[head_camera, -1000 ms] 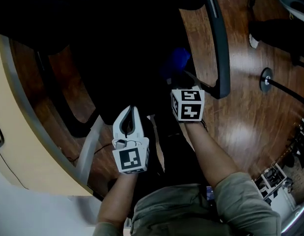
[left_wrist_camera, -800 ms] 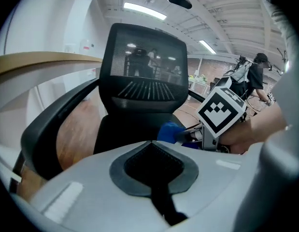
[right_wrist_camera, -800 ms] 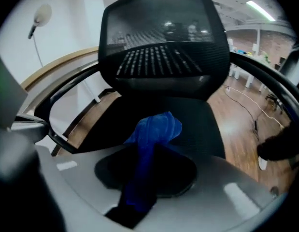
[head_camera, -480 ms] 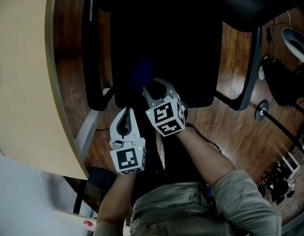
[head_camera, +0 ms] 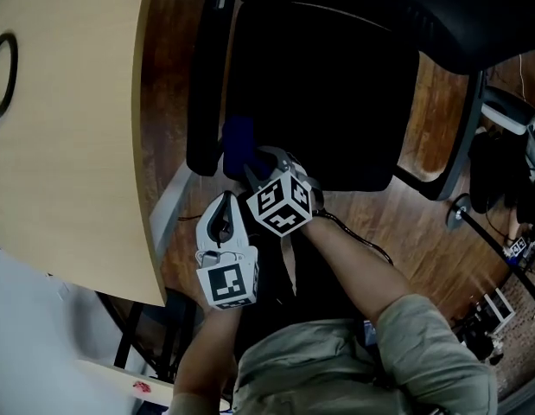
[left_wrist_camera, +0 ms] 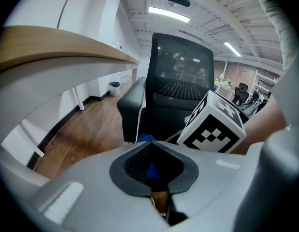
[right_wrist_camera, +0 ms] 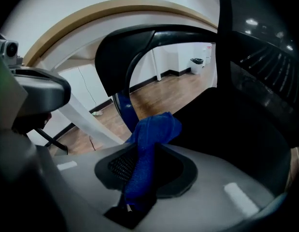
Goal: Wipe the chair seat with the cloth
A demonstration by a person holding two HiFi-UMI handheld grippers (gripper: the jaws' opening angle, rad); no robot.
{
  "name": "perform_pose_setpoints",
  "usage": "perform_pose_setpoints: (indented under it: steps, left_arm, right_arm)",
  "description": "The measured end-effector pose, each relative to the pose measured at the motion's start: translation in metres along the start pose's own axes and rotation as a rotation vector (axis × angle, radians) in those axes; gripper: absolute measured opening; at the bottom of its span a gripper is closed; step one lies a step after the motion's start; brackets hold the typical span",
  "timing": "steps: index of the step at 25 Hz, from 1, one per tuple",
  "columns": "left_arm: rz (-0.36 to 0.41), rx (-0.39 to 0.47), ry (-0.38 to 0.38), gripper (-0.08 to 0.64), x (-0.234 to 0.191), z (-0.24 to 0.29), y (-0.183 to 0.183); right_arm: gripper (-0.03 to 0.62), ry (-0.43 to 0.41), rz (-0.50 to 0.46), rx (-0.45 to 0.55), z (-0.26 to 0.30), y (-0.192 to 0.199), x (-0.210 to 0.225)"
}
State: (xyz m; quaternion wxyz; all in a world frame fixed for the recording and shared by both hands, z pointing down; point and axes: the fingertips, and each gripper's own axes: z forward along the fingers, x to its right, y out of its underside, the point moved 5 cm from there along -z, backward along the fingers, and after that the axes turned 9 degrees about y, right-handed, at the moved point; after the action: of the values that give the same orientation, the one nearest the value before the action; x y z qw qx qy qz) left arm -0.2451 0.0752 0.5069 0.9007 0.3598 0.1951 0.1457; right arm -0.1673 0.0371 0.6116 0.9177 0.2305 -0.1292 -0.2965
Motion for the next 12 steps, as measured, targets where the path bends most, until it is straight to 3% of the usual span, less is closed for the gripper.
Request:
perform_pose_setpoints:
  steps: [7, 12]
  left_arm:
    - [0.047, -0.016, 0.046, 0.005, 0.011, 0.012, -0.006]
    - [0.118, -0.034, 0.153, 0.005, 0.052, 0.037, -0.020]
  right_arm:
    - [0.091, 0.068, 0.082, -0.015, -0.007, 0.014, 0.023]
    - [0.091, 0.169, 0.199, -0.038, -0.035, 0.047, 0.071]
